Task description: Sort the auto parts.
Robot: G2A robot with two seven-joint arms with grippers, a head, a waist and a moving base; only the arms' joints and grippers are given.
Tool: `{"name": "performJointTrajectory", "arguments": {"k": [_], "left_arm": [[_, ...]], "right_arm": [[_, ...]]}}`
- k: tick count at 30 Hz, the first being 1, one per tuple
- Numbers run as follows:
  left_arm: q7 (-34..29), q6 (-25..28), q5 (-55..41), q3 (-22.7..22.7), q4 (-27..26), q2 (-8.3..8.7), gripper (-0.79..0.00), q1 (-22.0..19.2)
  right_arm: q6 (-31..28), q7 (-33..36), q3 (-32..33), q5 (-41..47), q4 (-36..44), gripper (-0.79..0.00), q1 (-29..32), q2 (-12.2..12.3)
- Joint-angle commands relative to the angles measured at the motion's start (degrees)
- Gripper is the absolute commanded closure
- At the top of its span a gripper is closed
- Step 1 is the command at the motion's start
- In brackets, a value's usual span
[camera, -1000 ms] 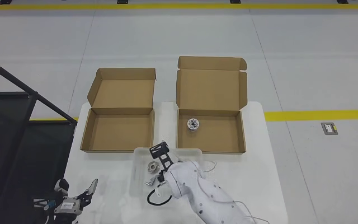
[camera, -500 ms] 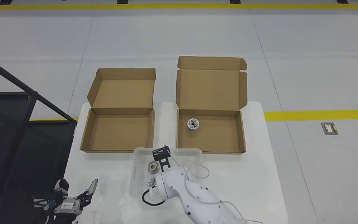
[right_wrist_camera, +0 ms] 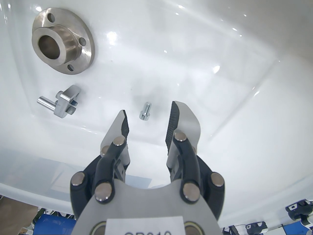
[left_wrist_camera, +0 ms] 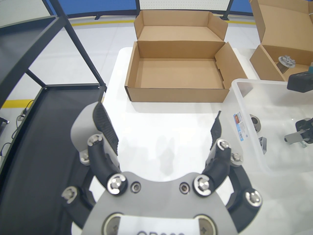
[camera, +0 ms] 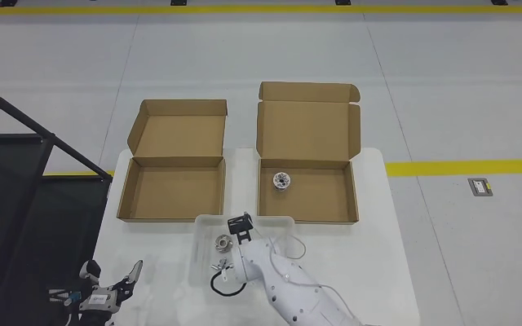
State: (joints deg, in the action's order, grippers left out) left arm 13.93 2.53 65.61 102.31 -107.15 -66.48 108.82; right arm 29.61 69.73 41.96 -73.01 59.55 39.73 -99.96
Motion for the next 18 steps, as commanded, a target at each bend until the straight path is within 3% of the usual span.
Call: {"name": "performJointTrajectory", "arguments": {"k": [1, 14, 18], "left_arm": [[0.0, 0.0, 0.0, 0.0, 0.0, 0.00, -0.785, 0.0], [0.0, 0.0, 0.0, 0.0, 0.0, 0.00, -0.785, 0.0], [0.0, 0.0, 0.0, 0.0, 0.0, 0.00, -0.785, 0.0]], "right_arm": [[-0.3, -0.6, 0.4, 0.7, -1.0, -0.372, -0.1, -0.2], [-1.2, -2.1, 1.4, 1.7, -4.5, -0.376, -0.7, -1.5], [-1.2, -2.3, 1.3, 1.6, -5.3, -0.332, -1.0, -2.0]]}}
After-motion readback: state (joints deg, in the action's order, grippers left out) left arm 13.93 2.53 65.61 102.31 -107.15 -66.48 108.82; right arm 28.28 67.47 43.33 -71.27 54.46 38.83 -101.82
